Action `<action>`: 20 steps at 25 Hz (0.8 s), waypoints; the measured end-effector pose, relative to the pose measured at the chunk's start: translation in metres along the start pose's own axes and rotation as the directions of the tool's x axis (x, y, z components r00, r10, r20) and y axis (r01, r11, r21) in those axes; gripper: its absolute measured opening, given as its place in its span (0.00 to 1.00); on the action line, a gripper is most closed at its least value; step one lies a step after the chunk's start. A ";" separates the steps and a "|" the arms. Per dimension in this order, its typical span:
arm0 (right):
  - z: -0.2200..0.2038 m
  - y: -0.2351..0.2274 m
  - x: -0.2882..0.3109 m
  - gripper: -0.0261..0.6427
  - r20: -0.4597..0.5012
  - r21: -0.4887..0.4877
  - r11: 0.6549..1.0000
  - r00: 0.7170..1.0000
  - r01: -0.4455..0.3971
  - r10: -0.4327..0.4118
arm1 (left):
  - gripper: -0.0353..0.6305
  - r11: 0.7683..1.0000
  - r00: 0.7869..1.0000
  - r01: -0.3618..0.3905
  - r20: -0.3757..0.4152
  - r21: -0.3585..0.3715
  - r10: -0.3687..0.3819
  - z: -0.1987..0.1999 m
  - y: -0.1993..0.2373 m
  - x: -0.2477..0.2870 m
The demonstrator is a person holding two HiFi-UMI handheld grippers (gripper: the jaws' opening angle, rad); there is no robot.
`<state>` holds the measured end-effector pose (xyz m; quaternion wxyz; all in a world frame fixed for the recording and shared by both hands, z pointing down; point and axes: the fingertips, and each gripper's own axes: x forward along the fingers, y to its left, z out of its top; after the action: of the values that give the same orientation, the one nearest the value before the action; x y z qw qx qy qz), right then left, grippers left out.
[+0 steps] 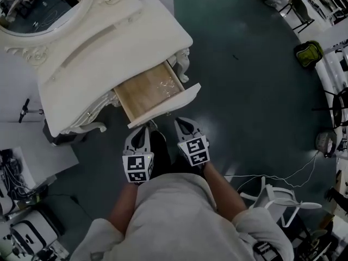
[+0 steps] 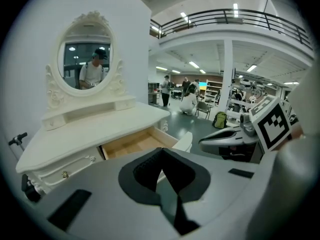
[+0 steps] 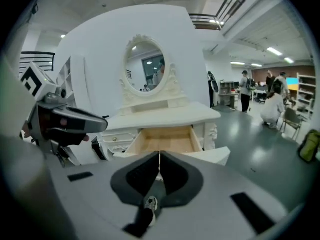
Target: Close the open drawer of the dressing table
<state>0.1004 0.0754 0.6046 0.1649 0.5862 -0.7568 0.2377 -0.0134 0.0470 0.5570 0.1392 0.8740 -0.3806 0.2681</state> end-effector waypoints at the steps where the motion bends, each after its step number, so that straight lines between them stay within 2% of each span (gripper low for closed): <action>1: -0.009 -0.001 0.004 0.06 -0.018 0.011 1.000 1.000 0.002 -0.002 | 0.06 1.000 1.000 0.007 -0.009 0.004 -0.007 -0.002 0.000 0.002; 5: -0.037 0.001 0.019 0.06 -0.085 0.037 0.999 0.996 0.010 -0.007 | 0.06 0.998 0.998 0.040 -0.053 0.039 -0.037 -0.009 0.001 0.011; 10: -0.050 0.001 0.036 0.06 -0.134 0.051 0.998 0.991 0.022 -0.015 | 0.06 0.995 0.991 0.072 -0.120 0.075 -0.062 -0.017 0.009 0.032; 20: -0.070 -0.001 0.065 0.07 -0.211 0.081 0.995 0.976 0.066 -0.048 | 0.06 0.977 0.976 0.167 -0.163 0.132 -0.145 -0.010 0.012 0.062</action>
<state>0.0827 0.0615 0.6974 0.2244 0.5860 -0.7070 0.3261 0.0088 0.0066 0.6018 0.1246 0.8859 -0.2784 0.3494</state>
